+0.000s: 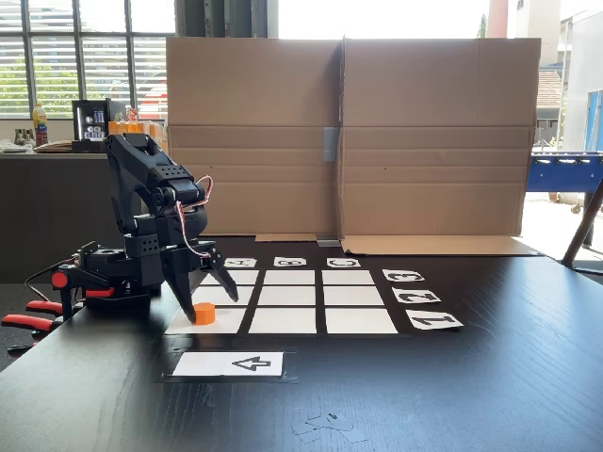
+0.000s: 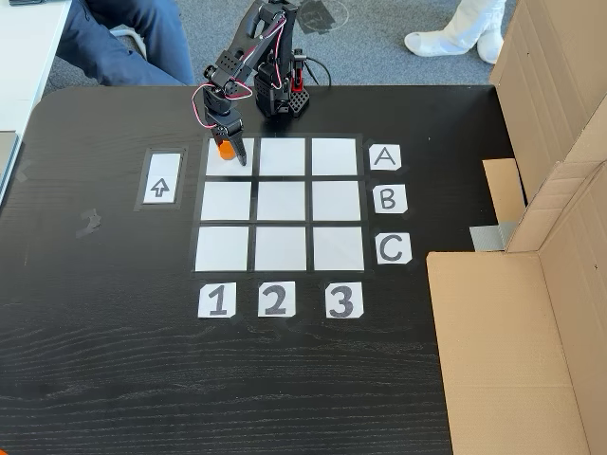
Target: Pick up the round, orange token and place it in the grid on square A1.
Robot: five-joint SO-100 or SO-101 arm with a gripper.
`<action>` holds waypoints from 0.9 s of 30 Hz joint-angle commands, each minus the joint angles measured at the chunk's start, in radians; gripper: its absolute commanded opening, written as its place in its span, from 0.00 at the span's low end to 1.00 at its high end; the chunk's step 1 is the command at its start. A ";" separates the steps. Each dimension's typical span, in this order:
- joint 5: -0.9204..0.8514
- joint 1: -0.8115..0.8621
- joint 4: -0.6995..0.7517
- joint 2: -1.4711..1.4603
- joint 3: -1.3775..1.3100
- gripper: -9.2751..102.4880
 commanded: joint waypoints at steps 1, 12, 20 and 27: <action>0.003 0.028 -0.006 0.020 -0.052 0.44; 0.003 0.161 0.006 0.097 -0.230 0.44; 0.002 0.259 0.057 0.207 -0.387 0.44; 0.003 0.373 0.170 0.374 -0.511 0.44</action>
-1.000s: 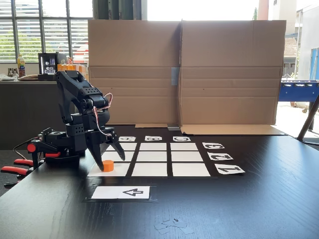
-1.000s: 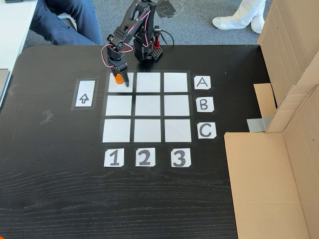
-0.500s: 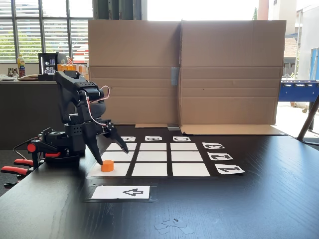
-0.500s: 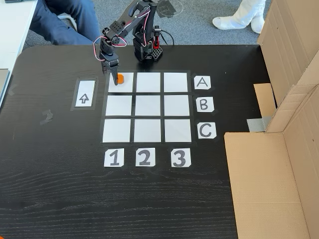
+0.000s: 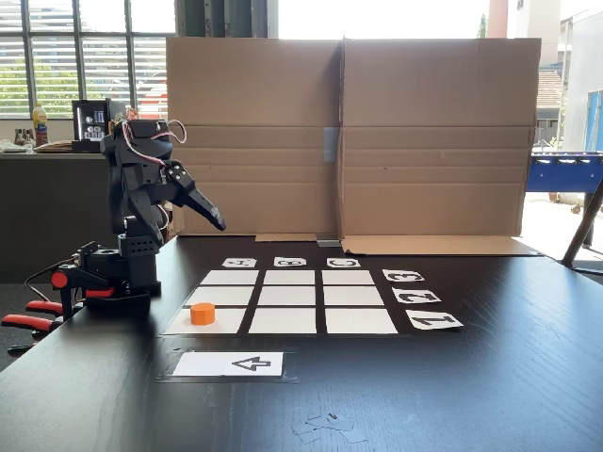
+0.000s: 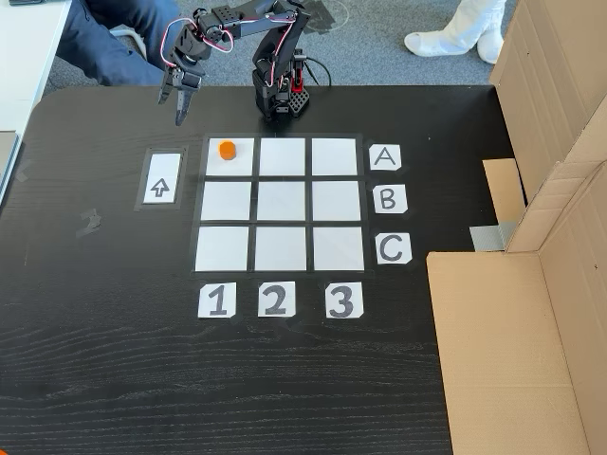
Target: Pick up the round, orange token and place it in the grid on square A1.
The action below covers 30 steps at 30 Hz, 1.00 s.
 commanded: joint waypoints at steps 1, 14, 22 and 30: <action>0.006 0.066 0.046 0.100 -0.072 0.44; 0.040 0.402 0.247 0.422 -0.064 0.44; 0.067 0.535 0.247 0.561 0.064 0.39; 0.064 0.606 0.252 0.750 0.288 0.27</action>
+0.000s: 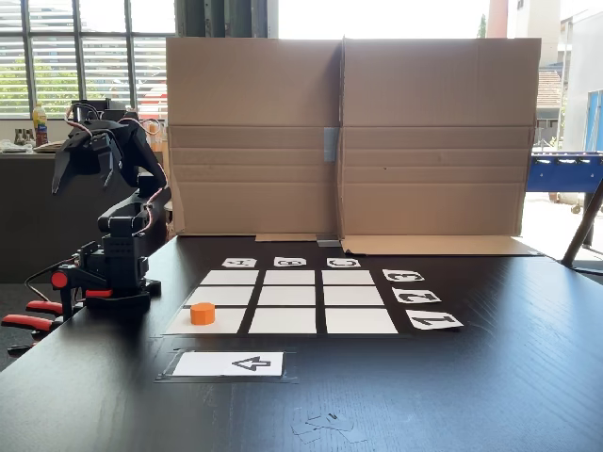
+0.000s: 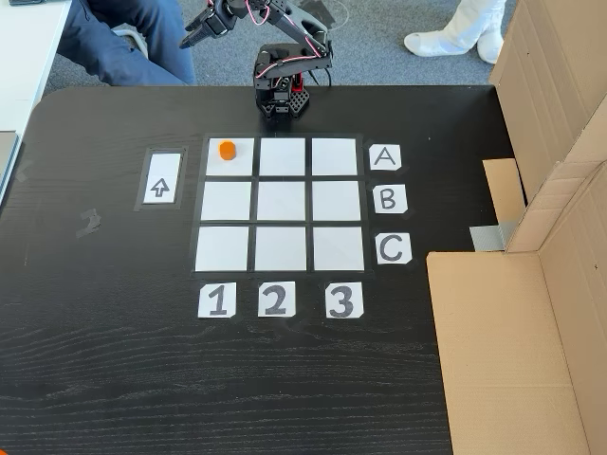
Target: Pick up the round, orange token and place it in the grid on square A1.
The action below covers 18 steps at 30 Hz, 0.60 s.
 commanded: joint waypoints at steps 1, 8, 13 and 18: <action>-0.002 0.032 0.002 0.084 0.084 0.25; -0.003 0.058 -0.009 0.210 0.284 0.13; -0.003 0.060 -0.011 0.273 0.380 0.10; -0.003 0.035 -0.011 0.322 0.453 0.09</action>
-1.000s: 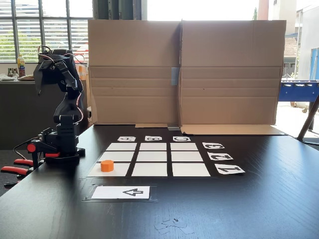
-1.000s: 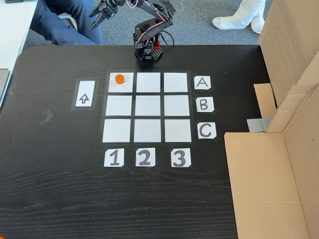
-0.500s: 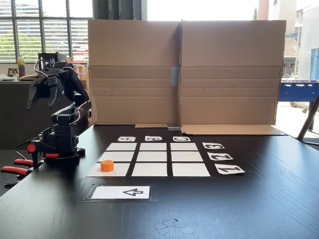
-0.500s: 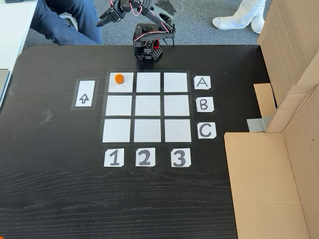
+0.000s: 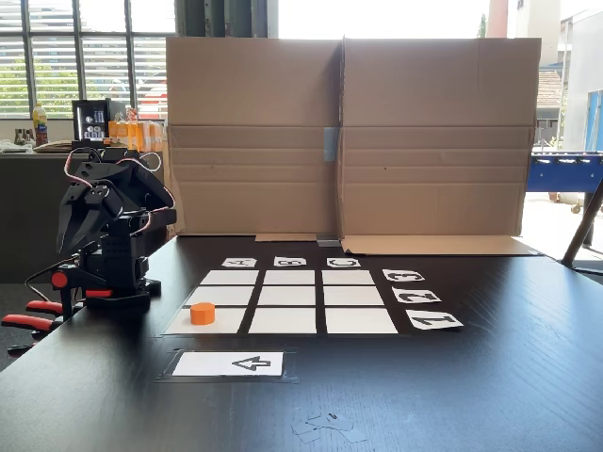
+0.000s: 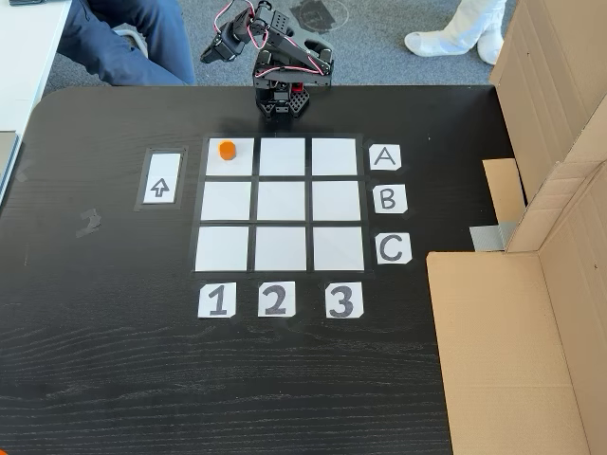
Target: Pick up the round, orange token and place it in the grid on square A1.
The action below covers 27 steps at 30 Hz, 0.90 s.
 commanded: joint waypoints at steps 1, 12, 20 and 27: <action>-0.003 -0.023 -0.008 0.032 0.028 0.09; -0.006 -0.106 -0.026 0.092 0.091 0.08; -0.005 -0.103 -0.048 0.132 0.176 0.08; 0.000 -0.098 -0.087 0.147 0.239 0.08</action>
